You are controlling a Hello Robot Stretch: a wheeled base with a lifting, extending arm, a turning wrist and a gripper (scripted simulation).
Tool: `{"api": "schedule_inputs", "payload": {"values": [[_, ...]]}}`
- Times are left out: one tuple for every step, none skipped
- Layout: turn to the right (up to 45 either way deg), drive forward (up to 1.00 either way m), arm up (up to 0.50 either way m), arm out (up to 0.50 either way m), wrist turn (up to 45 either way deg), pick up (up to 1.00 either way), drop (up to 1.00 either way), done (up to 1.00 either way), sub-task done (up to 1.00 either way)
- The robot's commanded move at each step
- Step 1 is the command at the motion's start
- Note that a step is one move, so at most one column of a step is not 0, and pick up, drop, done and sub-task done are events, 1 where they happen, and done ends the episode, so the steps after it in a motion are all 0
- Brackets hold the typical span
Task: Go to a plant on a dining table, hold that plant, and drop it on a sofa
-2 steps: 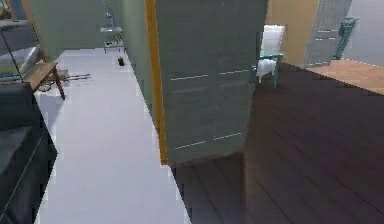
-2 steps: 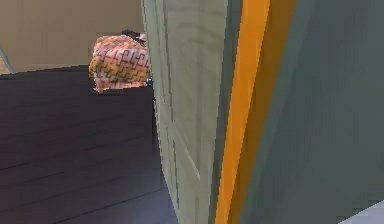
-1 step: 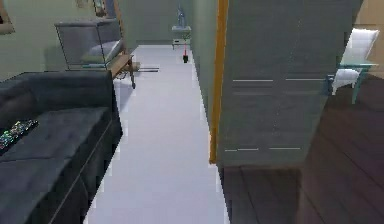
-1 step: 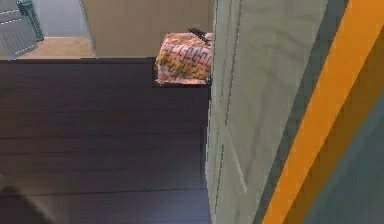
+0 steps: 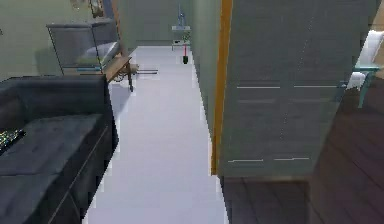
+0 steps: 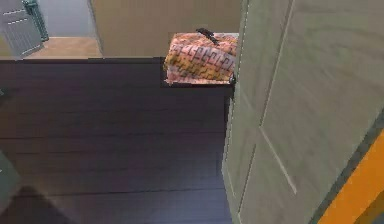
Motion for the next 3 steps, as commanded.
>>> {"api": "schedule_inputs", "payload": {"values": [[45.0,0.00,0.00,0.00,0.0,0.00,0.00,0.00,0.00],[6.0,0.00,0.00,0.00,0.0,0.00,0.00,0.00,0.00],[0.0,1.00,0.00,0.00,0.0,0.00,0.00,0.00,0.00]]}}
